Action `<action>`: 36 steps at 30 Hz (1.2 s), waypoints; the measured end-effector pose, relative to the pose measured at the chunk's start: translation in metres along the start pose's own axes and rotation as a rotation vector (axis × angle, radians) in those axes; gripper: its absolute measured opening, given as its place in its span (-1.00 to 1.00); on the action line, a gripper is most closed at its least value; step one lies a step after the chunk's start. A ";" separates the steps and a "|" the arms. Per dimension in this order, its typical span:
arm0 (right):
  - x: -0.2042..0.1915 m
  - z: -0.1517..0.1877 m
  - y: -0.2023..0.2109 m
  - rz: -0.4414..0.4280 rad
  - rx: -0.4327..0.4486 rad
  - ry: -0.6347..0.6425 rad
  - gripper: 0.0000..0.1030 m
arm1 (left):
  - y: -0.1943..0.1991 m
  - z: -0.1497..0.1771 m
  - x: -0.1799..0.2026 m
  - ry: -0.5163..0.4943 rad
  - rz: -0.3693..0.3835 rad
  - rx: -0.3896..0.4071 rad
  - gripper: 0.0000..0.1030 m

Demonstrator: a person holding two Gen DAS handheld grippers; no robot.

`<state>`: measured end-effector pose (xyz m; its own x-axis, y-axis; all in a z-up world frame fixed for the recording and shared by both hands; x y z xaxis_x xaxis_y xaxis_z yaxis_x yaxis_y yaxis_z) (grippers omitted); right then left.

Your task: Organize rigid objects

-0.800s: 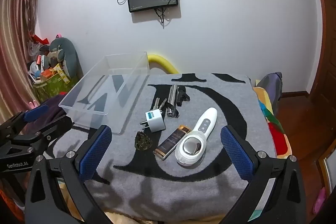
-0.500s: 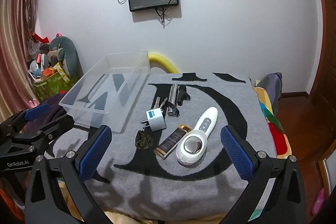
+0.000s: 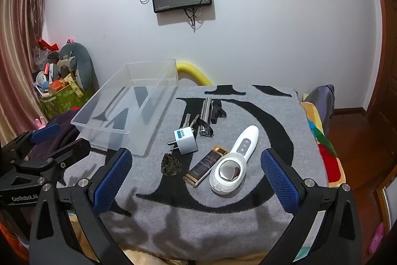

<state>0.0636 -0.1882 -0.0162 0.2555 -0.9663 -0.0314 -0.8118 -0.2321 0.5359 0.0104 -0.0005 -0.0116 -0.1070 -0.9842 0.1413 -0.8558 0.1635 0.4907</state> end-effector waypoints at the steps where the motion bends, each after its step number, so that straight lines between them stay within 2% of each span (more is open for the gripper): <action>1: 0.000 0.000 0.000 0.000 -0.001 -0.001 1.00 | 0.000 0.002 0.000 -0.002 0.000 0.000 1.00; 36: 0.000 0.000 -0.001 -0.004 -0.005 -0.003 1.00 | 0.002 0.002 -0.004 -0.004 -0.004 -0.008 1.00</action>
<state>0.0645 -0.1880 -0.0163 0.2571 -0.9657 -0.0360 -0.8084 -0.2353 0.5396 0.0078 0.0040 -0.0129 -0.1054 -0.9851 0.1362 -0.8522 0.1601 0.4982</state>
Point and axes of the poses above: each gripper's, at about its wrist camera, not at the fingertips, and y roughly against the way its jaws point, x to its right, z to its underside, the point moved 1 cm from there along -y, roughly the way its jaws point, and after that the axes turned 9 degrees about z, right-handed, at the moved point
